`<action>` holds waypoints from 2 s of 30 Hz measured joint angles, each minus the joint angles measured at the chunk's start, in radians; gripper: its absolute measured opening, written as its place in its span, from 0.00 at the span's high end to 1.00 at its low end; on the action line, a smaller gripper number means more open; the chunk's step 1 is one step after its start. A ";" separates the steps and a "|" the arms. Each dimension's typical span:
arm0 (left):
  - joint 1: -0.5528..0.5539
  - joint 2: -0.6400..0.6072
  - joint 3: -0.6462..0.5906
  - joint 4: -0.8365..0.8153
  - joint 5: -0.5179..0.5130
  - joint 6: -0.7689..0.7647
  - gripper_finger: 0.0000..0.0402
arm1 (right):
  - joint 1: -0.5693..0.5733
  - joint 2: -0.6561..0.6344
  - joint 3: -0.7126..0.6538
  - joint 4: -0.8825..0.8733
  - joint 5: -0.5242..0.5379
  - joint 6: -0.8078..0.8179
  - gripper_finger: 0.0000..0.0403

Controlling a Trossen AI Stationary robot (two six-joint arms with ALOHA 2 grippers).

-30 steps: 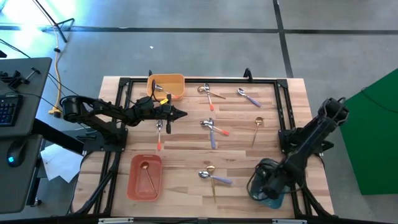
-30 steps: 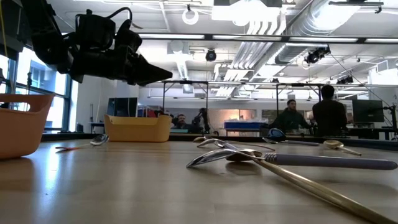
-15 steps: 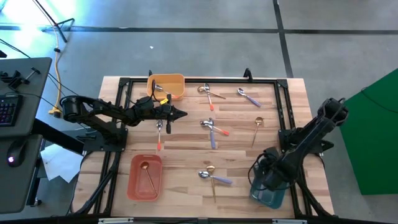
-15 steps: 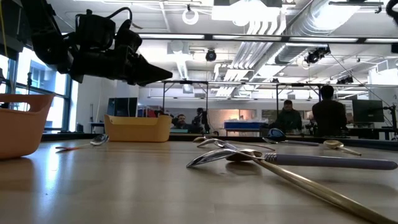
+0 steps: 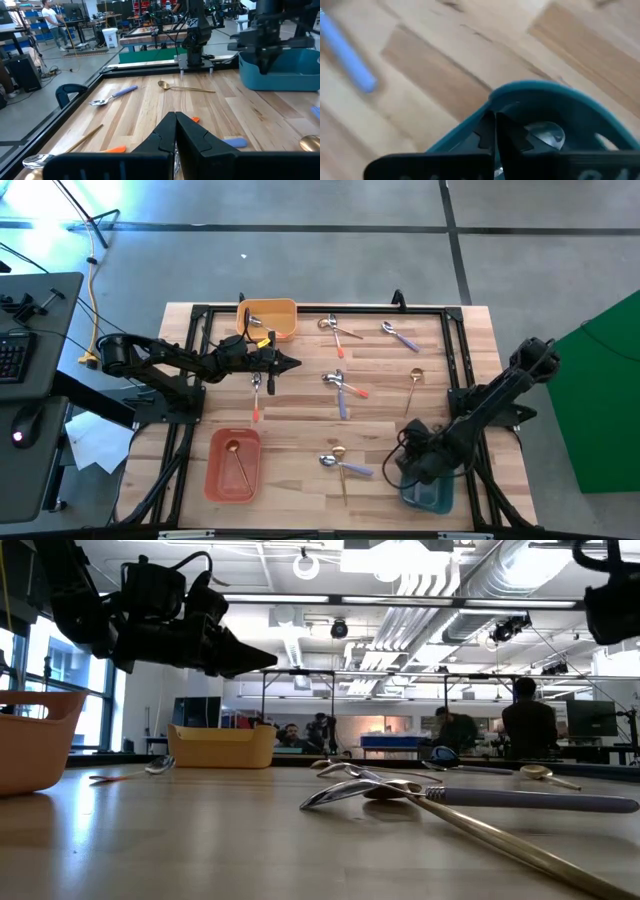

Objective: Sort silverware by color (type)
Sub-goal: Put the bottom right orange spoon into the yellow bin

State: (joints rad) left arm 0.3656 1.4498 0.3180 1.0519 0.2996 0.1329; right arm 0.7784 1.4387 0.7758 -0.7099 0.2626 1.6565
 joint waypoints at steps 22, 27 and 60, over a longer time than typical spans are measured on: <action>0.000 0.000 0.000 0.000 -0.001 0.001 1.00 | 0.003 0.000 0.153 0.099 -0.106 0.054 1.00; 0.000 0.000 0.000 0.000 -0.001 0.001 1.00 | 0.000 0.000 0.153 0.117 -0.106 0.054 1.00; 0.000 0.000 0.000 0.000 -0.001 0.000 1.00 | 0.000 0.000 0.153 0.107 -0.079 0.045 1.00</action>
State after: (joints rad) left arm 0.3660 1.4498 0.3180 1.0519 0.2989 0.1327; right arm 0.7784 1.4387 0.9283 -0.6033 0.1837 1.7016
